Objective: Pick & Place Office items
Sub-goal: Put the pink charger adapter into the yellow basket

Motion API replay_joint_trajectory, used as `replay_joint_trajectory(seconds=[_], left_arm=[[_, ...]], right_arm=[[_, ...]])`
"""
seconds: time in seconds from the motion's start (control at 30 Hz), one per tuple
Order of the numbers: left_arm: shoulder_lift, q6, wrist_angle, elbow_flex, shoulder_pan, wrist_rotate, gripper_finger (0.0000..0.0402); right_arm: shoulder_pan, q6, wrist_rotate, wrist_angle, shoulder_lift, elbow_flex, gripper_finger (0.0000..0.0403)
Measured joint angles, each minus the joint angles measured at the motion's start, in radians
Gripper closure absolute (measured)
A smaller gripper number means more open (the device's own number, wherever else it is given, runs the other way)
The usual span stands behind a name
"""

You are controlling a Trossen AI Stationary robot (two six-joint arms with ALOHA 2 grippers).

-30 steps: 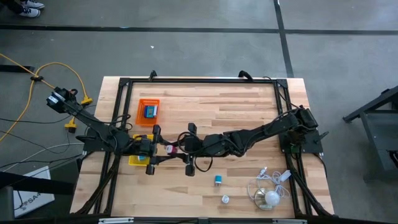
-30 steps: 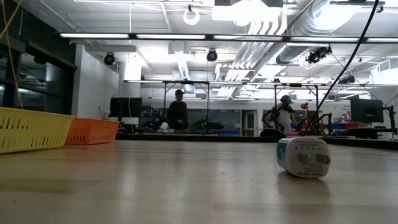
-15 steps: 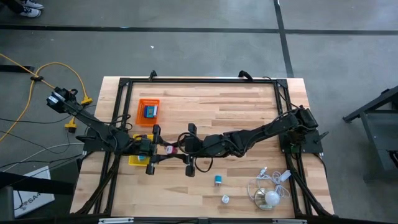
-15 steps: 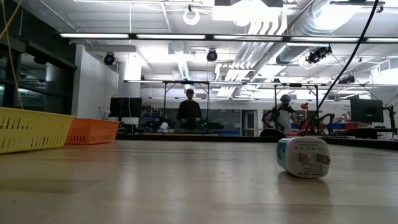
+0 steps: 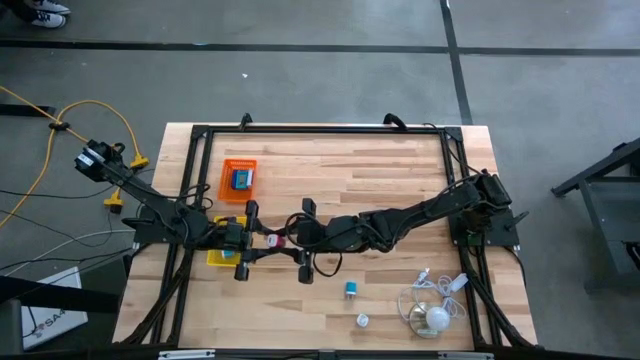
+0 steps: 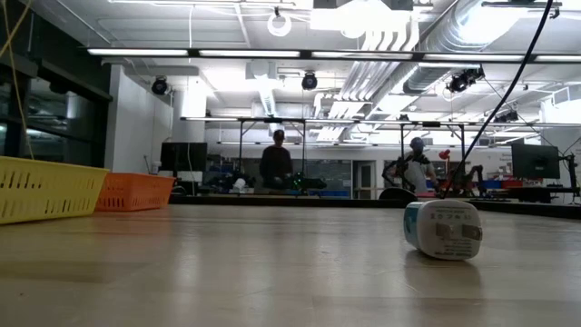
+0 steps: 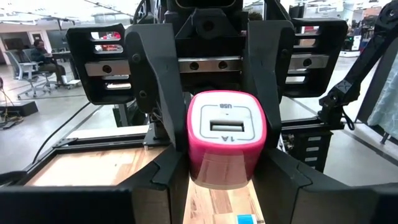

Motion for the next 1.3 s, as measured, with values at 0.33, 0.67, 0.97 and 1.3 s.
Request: replay_joint_trajectory(seconds=[0.33,0.67,0.97,1.3], left_arm=[[0.000,-0.002,-0.001,0.000,0.000,0.000,0.0266],[0.000,-0.003,-0.001,0.000,0.000,0.000,0.0266],[0.000,-0.015,-0.001,0.000,0.000,0.000,0.0266],[0.000,-0.080,-0.080,0.000,0.000,-0.018,0.0266]], right_arm=[[0.000,-0.013,0.001,0.000,0.000,0.000,0.0208],[0.000,-0.032,0.000,0.010,0.000,0.000,0.0186],[0.000,-0.095,-0.022,0.101,0.000,0.000,0.0186],[0.002,-0.113,-0.026,0.096,-0.005,0.000,0.0186]])
